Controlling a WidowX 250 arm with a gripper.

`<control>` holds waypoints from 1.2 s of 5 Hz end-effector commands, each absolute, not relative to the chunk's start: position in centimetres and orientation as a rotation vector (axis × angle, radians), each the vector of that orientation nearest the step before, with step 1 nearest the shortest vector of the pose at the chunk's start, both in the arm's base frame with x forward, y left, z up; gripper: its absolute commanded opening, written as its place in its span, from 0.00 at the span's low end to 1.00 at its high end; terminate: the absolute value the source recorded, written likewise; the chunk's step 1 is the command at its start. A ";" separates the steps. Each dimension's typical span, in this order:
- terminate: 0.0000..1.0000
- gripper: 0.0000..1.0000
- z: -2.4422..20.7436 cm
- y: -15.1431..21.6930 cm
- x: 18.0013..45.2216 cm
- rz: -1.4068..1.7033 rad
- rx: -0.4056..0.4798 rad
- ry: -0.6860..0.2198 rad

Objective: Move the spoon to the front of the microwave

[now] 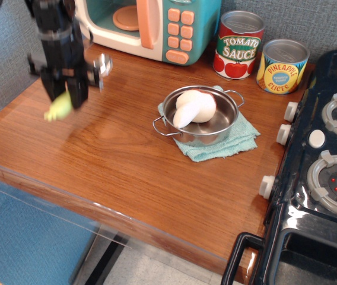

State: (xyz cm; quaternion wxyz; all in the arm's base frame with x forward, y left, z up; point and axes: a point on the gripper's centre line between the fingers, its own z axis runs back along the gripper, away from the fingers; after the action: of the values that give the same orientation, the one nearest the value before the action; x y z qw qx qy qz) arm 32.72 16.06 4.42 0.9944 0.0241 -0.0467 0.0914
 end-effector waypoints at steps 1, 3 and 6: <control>0.00 0.00 2.9 19.8 34.6 0.186 0.098 -0.033; 0.00 0.00 0.9 22.4 34.3 0.179 0.066 0.020; 0.00 1.00 6.1 21.6 33.6 0.112 -0.011 -0.092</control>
State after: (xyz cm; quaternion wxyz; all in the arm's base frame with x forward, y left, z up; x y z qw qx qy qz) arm 33.12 20.80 2.66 0.9979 -0.0320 -0.0068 0.0560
